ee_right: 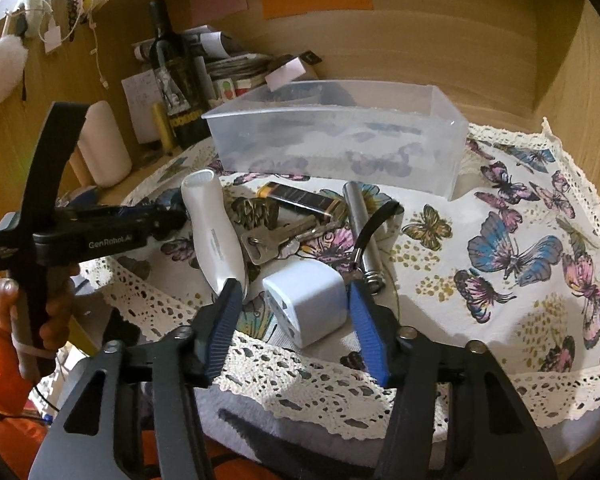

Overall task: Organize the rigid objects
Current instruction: 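Grasp the small black cylinder with the left tool while the right tool grasps the white cube adapter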

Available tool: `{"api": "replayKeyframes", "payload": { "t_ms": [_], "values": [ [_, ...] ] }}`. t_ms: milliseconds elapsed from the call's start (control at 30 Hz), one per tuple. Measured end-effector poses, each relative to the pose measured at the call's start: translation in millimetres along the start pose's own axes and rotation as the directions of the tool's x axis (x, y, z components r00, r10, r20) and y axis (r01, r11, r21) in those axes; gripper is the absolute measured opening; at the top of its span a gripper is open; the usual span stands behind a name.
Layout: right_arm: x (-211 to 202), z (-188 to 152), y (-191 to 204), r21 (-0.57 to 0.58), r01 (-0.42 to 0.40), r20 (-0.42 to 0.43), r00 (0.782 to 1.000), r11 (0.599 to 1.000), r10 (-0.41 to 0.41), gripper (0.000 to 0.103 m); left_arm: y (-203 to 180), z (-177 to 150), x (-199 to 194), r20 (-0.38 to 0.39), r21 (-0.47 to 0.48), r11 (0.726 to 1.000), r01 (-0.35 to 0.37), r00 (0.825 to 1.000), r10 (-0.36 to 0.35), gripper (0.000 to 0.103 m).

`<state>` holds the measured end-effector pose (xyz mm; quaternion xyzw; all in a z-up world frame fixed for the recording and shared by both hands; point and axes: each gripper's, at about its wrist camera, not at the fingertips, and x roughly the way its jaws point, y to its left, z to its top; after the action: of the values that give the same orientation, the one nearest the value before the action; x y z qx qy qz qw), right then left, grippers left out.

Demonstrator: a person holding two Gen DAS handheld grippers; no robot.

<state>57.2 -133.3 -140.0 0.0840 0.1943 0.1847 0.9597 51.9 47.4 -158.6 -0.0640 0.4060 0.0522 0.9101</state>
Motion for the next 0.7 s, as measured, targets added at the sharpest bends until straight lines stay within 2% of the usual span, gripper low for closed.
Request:
{"api": "replayKeyframes", "payload": {
  "t_ms": [33, 67, 333, 500, 700],
  "values": [
    [0.6, 0.2, -1.2, 0.005, -0.005, -0.002, 1.0, 1.0, 0.005, 0.031, 1.2, -0.7, -1.3, 0.005, 0.0, 1.0, -0.004, 1.0, 0.004, 0.024],
    [0.4, 0.5, -2.5, 0.012, -0.013, 0.0, 1.0, 1.0, 0.013, 0.03, 2.7, -1.0, -2.7, 0.01, -0.001, 1.0, -0.006, 1.0, 0.006, 0.023],
    [-8.8, 6.6, -4.7, 0.017, -0.011, 0.057, 0.998, 1.0, 0.01, 0.03, 8.8, 2.6, -33.7, 0.094, -0.007, 1.0, -0.016, 0.995, 0.017, 0.023],
    [-19.0, 21.2, -4.5, -0.001, 0.006, 0.135, 0.991, 1.0, -0.005, 0.03, 2.9, 14.5, -57.0, 0.168, 0.016, 1.0, -0.018, 0.986, 0.015, 0.023],
    [-34.3, 54.5, -8.3, -0.015, 0.048, 0.243, 0.969, 0.999, -0.043, 0.03, -6.0, 42.5, -75.0, 0.246, 0.035, 0.999, 0.024, 0.969, -0.032, 0.023]
  ]
}}
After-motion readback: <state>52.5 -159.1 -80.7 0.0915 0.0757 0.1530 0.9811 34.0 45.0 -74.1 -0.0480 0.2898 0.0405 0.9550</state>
